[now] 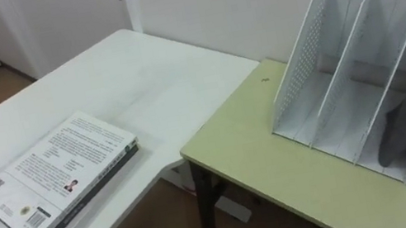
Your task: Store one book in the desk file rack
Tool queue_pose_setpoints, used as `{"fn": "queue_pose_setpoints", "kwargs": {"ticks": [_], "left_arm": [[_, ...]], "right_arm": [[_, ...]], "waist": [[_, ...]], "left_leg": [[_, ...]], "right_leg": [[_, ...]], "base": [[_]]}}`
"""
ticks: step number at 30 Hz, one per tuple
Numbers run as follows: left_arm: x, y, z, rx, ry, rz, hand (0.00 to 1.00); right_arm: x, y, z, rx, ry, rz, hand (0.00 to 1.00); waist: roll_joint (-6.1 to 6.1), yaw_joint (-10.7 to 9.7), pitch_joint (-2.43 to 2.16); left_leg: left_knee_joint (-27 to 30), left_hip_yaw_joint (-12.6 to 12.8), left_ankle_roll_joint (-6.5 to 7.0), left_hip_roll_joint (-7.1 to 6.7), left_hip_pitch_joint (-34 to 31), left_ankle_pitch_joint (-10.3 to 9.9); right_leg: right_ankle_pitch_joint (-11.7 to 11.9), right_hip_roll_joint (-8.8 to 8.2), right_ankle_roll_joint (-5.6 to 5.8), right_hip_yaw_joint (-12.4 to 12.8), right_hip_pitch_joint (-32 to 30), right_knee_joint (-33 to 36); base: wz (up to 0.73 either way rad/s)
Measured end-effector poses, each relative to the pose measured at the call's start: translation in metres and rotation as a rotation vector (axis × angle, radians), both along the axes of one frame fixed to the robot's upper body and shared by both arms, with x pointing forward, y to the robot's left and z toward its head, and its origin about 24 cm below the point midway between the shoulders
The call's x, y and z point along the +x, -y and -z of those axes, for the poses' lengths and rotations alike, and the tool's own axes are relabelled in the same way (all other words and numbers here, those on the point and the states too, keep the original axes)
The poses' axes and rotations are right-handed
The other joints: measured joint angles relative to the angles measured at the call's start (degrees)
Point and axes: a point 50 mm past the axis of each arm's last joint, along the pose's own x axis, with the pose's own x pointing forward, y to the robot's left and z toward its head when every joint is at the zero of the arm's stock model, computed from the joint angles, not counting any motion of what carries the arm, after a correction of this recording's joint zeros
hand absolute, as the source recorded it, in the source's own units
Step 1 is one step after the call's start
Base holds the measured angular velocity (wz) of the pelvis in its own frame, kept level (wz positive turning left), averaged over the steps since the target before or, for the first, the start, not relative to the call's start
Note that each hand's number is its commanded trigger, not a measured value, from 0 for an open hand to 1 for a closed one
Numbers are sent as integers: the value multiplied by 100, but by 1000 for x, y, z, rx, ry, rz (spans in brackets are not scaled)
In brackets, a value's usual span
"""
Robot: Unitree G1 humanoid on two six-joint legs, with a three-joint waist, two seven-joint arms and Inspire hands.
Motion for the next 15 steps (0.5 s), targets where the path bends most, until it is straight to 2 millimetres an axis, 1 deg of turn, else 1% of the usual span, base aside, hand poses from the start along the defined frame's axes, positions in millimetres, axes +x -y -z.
{"fn": "queue_pose_setpoints", "kwargs": {"ticks": [1,2,3,4,5,6,8,10,11,15], "left_arm": [[-2,0,1,2,-11,-9,0],[-4,0,1,2,-17,-13,0],[-5,0,2,6,-24,-22,0],[-8,0,2,15,-32,-28,0],[-9,-1,2,17,-36,-29,0],[-10,-1,2,22,-39,-32,0],[-11,0,3,33,-40,-50,0],[-16,1,4,40,-58,-80,0],[-16,1,4,41,-62,-82,0],[-17,2,5,72,-74,-91,0]], "right_arm": [[-16,4,3,-24,-47,30,0],[-24,5,4,-35,-70,43,0],[-38,7,6,-49,-116,70,0],[-48,5,7,-52,-146,94,0],[-52,3,8,-50,-155,112,0],[-60,-1,10,-34,-171,164,0],[-67,-7,12,-7,-182,245,0],[-75,-12,13,8,-199,362,0],[-77,-13,14,11,-201,392,0],[-87,-14,14,20,-195,607,0]], "waist": [[15,-41,11],[23,-52,20],[43,-70,21],[51,-132,21],[53,-139,22],[62,-151,21],[59,-200,23],[87,-303,11],[92,-315,12],[124,-392,19]], "left_leg": [[-4,11,2,-11,22,1],[-12,14,2,-11,52,1],[-35,10,3,-7,109,1],[-57,8,3,1,144,1],[-80,13,3,3,166,1],[-109,15,3,7,194,1],[-125,14,3,2,193,0],[-124,25,3,-3,198,0],[-124,28,3,-3,198,0],[-123,17,3,-15,206,0]], "right_leg": [[-11,-13,11,-16,33,-9],[-19,-18,16,-17,57,-9],[-44,-30,27,-16,109,-7],[-65,-34,29,-3,124,2],[-75,-31,28,23,120,8],[-92,-28,20,43,102,30],[-136,-29,24,84,55,114],[-137,-29,26,84,74,131],[-137,-29,26,88,72,137],[-138,-28,26,96,71,135]], "base": [[11],[7],[0],[-4],[-13],[-15],[-5],[2],[0],[0]]}}
